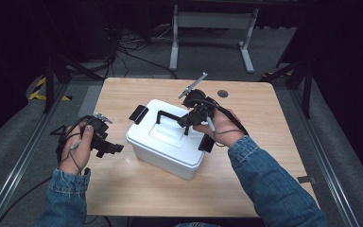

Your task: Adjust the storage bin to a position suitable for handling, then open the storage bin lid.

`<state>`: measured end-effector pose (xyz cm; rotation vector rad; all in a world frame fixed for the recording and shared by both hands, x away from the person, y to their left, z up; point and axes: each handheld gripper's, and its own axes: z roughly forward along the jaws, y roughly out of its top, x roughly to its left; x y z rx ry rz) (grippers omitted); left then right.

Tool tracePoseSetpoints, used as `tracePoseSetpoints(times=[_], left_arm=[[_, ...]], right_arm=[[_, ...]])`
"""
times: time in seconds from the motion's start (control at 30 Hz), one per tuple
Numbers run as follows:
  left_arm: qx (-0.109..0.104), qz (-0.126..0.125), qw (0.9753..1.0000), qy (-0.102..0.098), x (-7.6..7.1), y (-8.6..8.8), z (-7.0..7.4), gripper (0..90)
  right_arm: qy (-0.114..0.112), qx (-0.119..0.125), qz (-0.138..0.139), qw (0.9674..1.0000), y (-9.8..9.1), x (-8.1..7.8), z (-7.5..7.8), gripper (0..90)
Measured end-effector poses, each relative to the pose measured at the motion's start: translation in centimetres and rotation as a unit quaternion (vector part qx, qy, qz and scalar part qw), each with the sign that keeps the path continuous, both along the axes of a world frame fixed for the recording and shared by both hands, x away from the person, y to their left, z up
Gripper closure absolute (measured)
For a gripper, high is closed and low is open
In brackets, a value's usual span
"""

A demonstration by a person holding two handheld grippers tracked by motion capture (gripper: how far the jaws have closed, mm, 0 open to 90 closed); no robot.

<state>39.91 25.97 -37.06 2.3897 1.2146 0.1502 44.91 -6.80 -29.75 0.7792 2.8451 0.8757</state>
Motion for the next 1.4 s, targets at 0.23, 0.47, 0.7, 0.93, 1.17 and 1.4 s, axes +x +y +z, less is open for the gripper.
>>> tracePoseSetpoints(times=[0.23, 0.47, 0.7, 0.93, 1.17, 1.4], left_arm=[[-0.001, -0.005, 1.0, 0.001, 0.2, -0.3, 0.0, 17.1], [0.003, -0.006, 1.0, -0.001, 0.3, -0.5, -0.1, 17.0], [-0.002, -0.003, 1.0, -0.007, 0.2, -0.3, 0.1, 17.0], [-0.001, -0.001, 1.0, -0.006, 0.0, 0.0, 0.1, 17.1], [-0.001, 0.005, 1.0, -0.004, -0.3, 0.1, 0.1, 17.0], [-0.004, 0.007, 0.9999, -0.008, -0.4, 0.3, 0.1, 17.0]], right_arm=[[-0.007, -0.001, 0.024, 0.9997, 0.3, -0.6, 0.1, 83.7], [-0.006, 0.004, 0.027, 0.9996, 0.2, -0.6, 0.1, 84.2], [-0.018, 0.002, 0.033, 0.9993, 0.3, -1.0, 0.3, 84.4], [-0.034, 0.009, 0.037, 0.9987, 0.3, -1.2, 1.1, 84.4], [-0.045, 0.042, 0.041, 0.9972, -0.3, -1.6, 2.7, 84.4], [-0.066, 0.061, 0.038, 0.9953, -0.9, -2.2, 4.6, 84.5]])
